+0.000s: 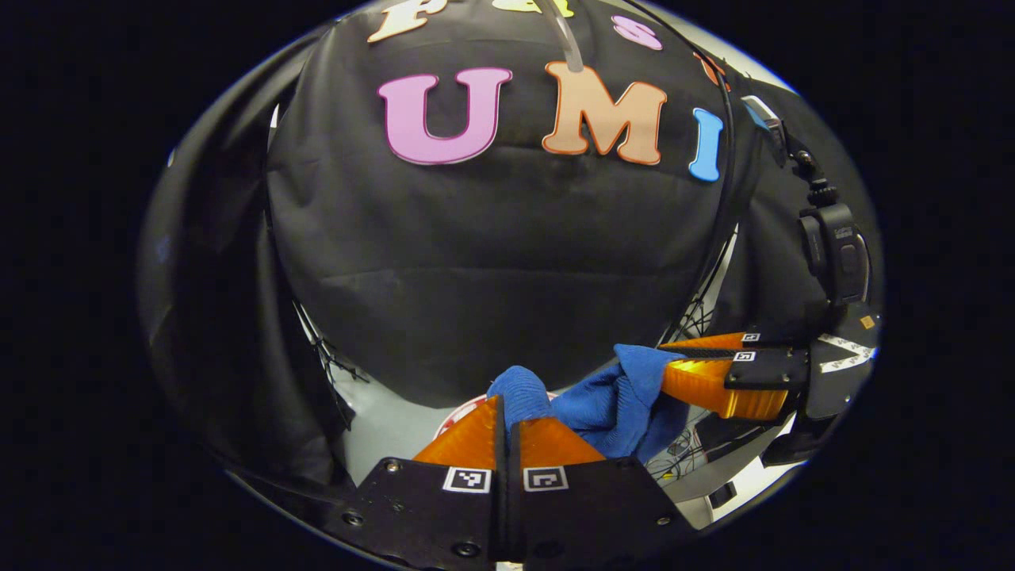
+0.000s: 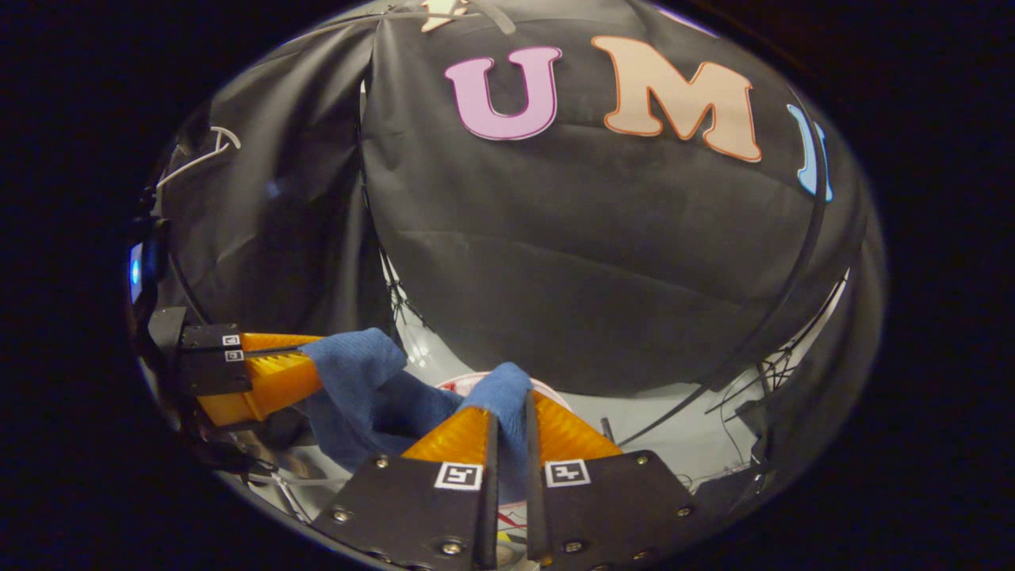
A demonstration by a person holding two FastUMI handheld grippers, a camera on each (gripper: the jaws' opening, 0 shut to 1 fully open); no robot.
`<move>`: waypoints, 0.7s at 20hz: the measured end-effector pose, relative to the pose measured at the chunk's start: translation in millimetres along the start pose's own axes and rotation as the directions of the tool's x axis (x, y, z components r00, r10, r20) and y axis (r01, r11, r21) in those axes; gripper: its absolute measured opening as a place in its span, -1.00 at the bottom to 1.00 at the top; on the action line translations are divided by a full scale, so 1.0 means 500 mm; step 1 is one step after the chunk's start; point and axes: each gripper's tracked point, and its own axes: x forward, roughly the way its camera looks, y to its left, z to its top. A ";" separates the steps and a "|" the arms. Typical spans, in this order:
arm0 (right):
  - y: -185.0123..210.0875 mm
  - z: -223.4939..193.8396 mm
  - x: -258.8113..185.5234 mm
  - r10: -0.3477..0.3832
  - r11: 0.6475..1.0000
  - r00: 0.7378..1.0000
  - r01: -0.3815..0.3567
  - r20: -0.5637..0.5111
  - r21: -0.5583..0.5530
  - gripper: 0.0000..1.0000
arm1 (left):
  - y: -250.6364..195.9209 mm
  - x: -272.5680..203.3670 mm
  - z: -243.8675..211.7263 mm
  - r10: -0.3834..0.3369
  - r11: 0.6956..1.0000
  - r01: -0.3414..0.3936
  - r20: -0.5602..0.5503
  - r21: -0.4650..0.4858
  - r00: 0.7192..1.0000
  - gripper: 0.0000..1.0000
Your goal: Grasp the clothes on the hanger with both hands and then place them into the laundry hamper below.
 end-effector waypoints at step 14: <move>0.020 -0.020 -0.014 0.025 1.000 1.000 -0.025 -0.018 -0.016 -0.70 | -0.013 0.002 -0.112 -0.032 0.999 0.028 -0.122 -0.032 0.992 -0.31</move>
